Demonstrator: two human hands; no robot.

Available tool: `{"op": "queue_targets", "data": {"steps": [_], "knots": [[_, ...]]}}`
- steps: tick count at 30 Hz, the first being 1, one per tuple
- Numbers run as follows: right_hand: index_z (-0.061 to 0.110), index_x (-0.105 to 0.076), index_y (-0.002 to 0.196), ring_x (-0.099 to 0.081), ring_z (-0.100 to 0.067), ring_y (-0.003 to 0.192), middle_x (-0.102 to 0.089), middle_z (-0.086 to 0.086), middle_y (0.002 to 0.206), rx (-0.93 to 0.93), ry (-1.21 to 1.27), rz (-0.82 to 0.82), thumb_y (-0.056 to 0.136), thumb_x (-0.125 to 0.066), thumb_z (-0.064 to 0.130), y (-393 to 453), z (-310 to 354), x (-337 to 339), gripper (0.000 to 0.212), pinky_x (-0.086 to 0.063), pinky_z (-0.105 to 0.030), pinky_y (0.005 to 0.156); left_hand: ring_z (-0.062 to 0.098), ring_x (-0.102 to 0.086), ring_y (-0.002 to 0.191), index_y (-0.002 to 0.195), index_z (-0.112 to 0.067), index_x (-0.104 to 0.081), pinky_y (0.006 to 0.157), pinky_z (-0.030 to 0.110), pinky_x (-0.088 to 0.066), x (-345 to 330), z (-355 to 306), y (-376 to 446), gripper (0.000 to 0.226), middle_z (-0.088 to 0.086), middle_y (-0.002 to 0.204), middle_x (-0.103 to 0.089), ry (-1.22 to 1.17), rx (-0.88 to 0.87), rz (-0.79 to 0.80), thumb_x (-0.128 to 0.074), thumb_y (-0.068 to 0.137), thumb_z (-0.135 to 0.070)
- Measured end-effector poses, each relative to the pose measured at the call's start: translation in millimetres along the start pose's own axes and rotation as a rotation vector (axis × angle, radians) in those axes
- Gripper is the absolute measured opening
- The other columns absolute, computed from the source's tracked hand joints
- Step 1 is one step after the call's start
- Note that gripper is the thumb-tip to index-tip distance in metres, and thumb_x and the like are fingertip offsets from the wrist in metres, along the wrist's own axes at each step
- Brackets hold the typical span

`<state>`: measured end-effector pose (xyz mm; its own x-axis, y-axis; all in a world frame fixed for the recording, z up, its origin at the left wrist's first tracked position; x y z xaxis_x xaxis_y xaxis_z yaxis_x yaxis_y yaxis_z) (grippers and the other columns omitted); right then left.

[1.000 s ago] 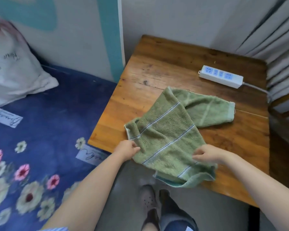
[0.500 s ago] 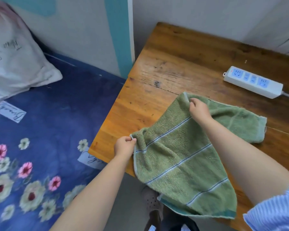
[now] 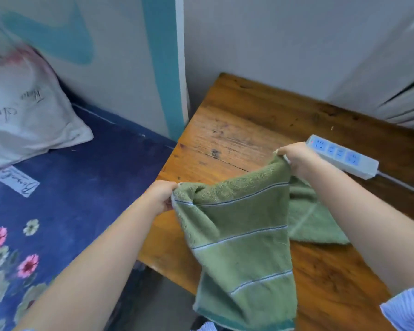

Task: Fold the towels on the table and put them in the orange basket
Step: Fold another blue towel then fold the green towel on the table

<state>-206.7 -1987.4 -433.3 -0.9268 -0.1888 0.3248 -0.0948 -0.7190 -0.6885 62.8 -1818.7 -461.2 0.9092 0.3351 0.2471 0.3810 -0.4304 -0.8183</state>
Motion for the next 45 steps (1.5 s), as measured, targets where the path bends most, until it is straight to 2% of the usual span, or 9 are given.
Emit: {"op": "queue_targets", "data": {"steps": [6, 10, 13, 15, 19, 24, 29, 38, 45], "knots": [[0.010, -0.052, 0.063, -0.049, -0.018, 0.061, -0.050, -0.007, 0.068, 0.243, 0.099, -0.099, 0.084, -0.051, -0.003, -36, 101, 65, 0.026, -0.042, -0.030, 0.054, 0.020, -0.052, 0.065, 0.089, -0.009, -0.057, 0.059, 0.028, -0.048, -16, -128, -42, 0.014, 0.009, 0.070, -0.058, -0.285, -0.243, 0.074, -0.044, 0.094, -0.008], [0.012, -0.059, 0.074, -0.053, -0.022, 0.083, -0.055, -0.006, 0.083, 0.531, 0.011, -0.256, 0.087, -0.051, 0.007, -82, 176, 90, 0.016, -0.047, -0.036, 0.072, 0.020, -0.054, 0.072, 0.075, -0.008, -0.049, 0.077, 0.034, -0.050, -11, -211, -84, 0.028, 0.009, 0.079, -0.053, -0.723, -0.523, 0.125, -0.033, 0.098, -0.006], [0.006, -0.062, 0.102, -0.048, -0.017, 0.087, -0.053, -0.004, 0.092, 0.723, -0.075, -0.414, 0.089, -0.047, 0.013, -118, 217, 106, 0.021, -0.039, -0.027, 0.068, 0.014, -0.055, 0.058, 0.066, -0.012, -0.044, 0.053, 0.021, -0.050, 6, -240, -109, 0.034, 0.003, 0.060, -0.057, -1.003, -0.608, 0.158, -0.033, 0.097, -0.008], [0.006, -0.062, 0.101, -0.047, -0.017, 0.086, -0.052, -0.005, 0.090, 0.753, -0.078, -0.472, 0.089, -0.046, 0.014, -132, 223, 109, 0.021, -0.037, -0.026, 0.068, 0.014, -0.053, 0.055, 0.062, -0.014, -0.044, 0.045, 0.015, -0.044, 24, -240, -113, 0.031, -0.003, 0.046, -0.056, -1.028, -0.599, 0.145, -0.039, 0.093, -0.011], [0.005, -0.063, 0.091, -0.046, -0.019, 0.080, -0.052, -0.007, 0.080, 0.647, -0.061, -0.449, 0.086, -0.048, 0.011, -131, 195, 95, 0.017, -0.034, -0.024, 0.052, 0.018, -0.054, 0.060, 0.066, -0.015, -0.051, 0.067, 0.035, -0.049, 48, -216, -88, 0.023, 0.004, 0.069, -0.054, -0.540, -0.500, 0.062, -0.056, 0.088, -0.019], [0.004, -0.058, 0.077, -0.049, -0.022, 0.073, -0.050, -0.010, 0.072, 0.375, -0.142, -0.356, 0.085, -0.052, 0.011, -104, 106, 61, 0.012, -0.032, -0.025, 0.050, 0.015, -0.050, 0.060, 0.072, -0.017, -0.056, 0.052, 0.025, -0.044, 60, -164, -44, 0.019, 0.004, 0.073, -0.056, 0.124, -0.416, 0.069, -0.051, 0.090, -0.012], [-0.002, -0.064, 0.102, -0.056, -0.032, 0.097, -0.062, -0.019, 0.110, 0.054, -0.436, -0.296, 0.091, -0.048, 0.029, -86, -31, 17, 0.037, -0.041, -0.034, 0.075, 0.022, -0.057, 0.090, 0.094, -0.010, -0.056, 0.079, 0.029, -0.040, 60, -87, 1, 0.012, 0.010, 0.097, -0.059, 0.654, -0.252, 0.158, -0.047, 0.088, -0.014], [0.005, -0.049, 0.081, -0.043, -0.024, 0.081, -0.049, -0.013, 0.088, -0.050, -0.394, -0.361, 0.091, -0.034, 0.005, -104, -151, -15, 0.018, -0.031, -0.028, 0.066, 0.015, -0.047, 0.067, 0.095, -0.008, -0.046, 0.065, 0.028, -0.038, 44, 8, 34, 0.017, 0.007, 0.084, -0.050, 1.088, -0.192, 0.269, -0.043, 0.090, -0.024], [0.004, -0.053, 0.088, -0.050, -0.030, 0.087, -0.061, -0.021, 0.103, -0.142, -0.585, -0.318, 0.094, -0.035, 0.010, -128, -219, -28, 0.020, -0.034, -0.032, 0.069, 0.016, -0.034, 0.046, 0.055, -0.011, -0.040, 0.043, 0.021, -0.027, 57, 52, 38, 0.035, 0.003, 0.051, -0.043, 1.290, -0.178, 0.254, -0.045, 0.088, -0.021]]}}
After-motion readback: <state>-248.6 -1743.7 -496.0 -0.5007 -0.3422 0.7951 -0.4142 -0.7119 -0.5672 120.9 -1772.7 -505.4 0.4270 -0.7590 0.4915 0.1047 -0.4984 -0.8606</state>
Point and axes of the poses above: each hand's wrist, its own y-axis towards the middle knuckle, its own x-axis out of the back of the hand, z = x × y, the point moved 7 cm from there along y, towards the middle knuckle
